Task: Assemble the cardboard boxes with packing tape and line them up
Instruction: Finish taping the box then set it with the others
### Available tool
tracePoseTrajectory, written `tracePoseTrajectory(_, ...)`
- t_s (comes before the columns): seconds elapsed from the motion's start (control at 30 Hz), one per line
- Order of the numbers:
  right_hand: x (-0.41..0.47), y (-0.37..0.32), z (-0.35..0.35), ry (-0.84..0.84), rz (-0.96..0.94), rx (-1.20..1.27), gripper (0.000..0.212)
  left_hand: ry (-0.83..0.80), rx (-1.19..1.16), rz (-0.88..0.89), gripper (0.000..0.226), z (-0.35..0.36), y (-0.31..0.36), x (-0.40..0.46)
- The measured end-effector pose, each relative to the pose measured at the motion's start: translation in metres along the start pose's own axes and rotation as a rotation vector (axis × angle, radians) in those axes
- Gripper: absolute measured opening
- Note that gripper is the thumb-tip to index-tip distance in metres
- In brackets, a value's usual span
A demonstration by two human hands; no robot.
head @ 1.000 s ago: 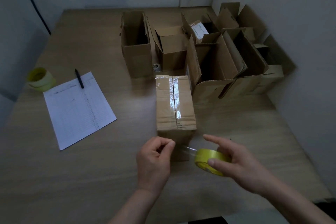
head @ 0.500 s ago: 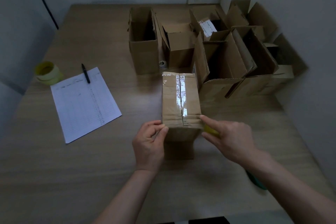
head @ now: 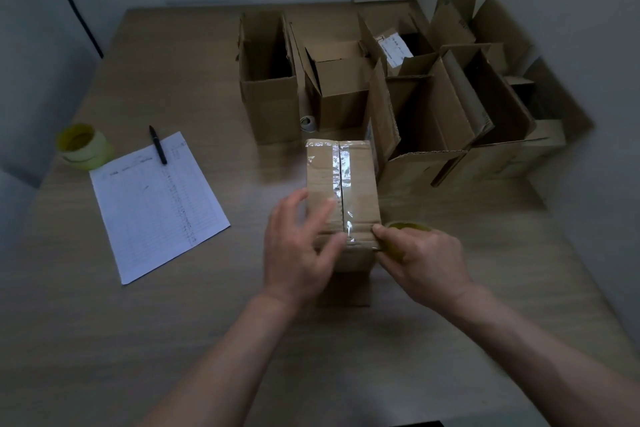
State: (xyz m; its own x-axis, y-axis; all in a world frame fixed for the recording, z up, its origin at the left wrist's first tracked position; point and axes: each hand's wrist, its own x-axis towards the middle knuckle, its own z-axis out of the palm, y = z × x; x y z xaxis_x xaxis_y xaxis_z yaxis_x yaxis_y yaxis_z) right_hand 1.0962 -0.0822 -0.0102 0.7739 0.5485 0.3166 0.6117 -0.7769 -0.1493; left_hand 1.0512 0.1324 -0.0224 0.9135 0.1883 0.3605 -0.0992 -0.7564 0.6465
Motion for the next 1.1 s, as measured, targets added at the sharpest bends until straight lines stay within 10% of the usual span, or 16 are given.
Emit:
tracePoseTrajectory(0.1, 0.002, 0.000, -0.002, -0.027, 0.010, 0.010, 0.036, -0.236, 0.345, 0.299, 0.060, 0.018, -0.003, 0.016)
tracePoseTrajectory(0.27, 0.006, 0.002, -0.005, -0.055, 0.049, 0.133, 0.034, -0.170, 0.275, 0.371, 0.049, 0.028, -0.019, 0.017)
tracePoseTrajectory(0.47, 0.005, 0.002, -0.008, -0.112, 0.073, 0.168, 0.034, 0.048, -0.073, 0.045, 0.025, 0.036, -0.007, 0.018)
tracePoseTrajectory(0.6, 0.005, 0.001, -0.009, -0.130, 0.107, 0.221, 0.034, 0.293, -0.529, -0.644, 0.034, 0.047, 0.009, 0.018)
tracePoseTrajectory(0.7, 0.008, 0.000, -0.012, -0.153, 0.097, 0.256, 0.034, 0.309, -0.666, -0.780, 0.034, 0.045, 0.015, 0.022)
tracePoseTrajectory(0.9, -0.005, 0.008, -0.024, -0.175, -0.037, 0.206, 0.029, 0.081, -0.279, -0.570, 0.035, 0.011, 0.020, -0.028)
tracePoseTrajectory(1.1, -0.008, -0.003, -0.028, -0.291, -0.116, 0.295, 0.020, -0.422, 0.273, 0.358, 0.053, -0.020, 0.034, -0.007)
